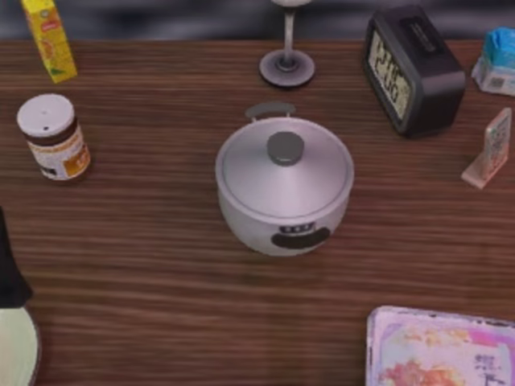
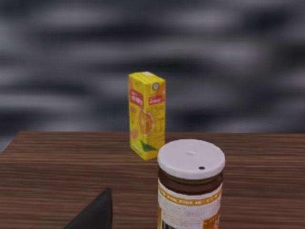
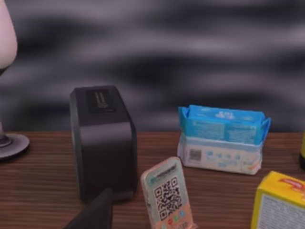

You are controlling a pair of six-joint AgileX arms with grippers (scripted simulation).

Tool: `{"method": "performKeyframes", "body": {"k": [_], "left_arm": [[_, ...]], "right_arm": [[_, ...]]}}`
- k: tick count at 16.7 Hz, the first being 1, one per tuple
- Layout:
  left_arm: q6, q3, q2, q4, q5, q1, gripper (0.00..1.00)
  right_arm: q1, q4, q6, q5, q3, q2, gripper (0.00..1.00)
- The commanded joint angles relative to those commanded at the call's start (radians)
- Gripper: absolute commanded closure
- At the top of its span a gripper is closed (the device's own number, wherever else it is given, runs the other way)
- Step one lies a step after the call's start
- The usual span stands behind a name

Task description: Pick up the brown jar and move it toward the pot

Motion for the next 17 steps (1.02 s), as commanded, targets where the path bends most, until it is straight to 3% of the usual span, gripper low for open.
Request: {"method": "performKeyframes", "body": {"k": [8, 17], "left_arm": [[0.044, 0.161, 0.174, -0.114, -0.004, 0.002, 0.0], [0.21, 0.814, 0.894, -0.566, 0.008, -0.014, 0.0]], "right_arm": [[0.0, 0.0, 0.0, 0.0, 0.0, 0.0, 0.0], [0.0, 0.0, 0.0, 0.0, 0.0, 0.0, 0.0]]}}
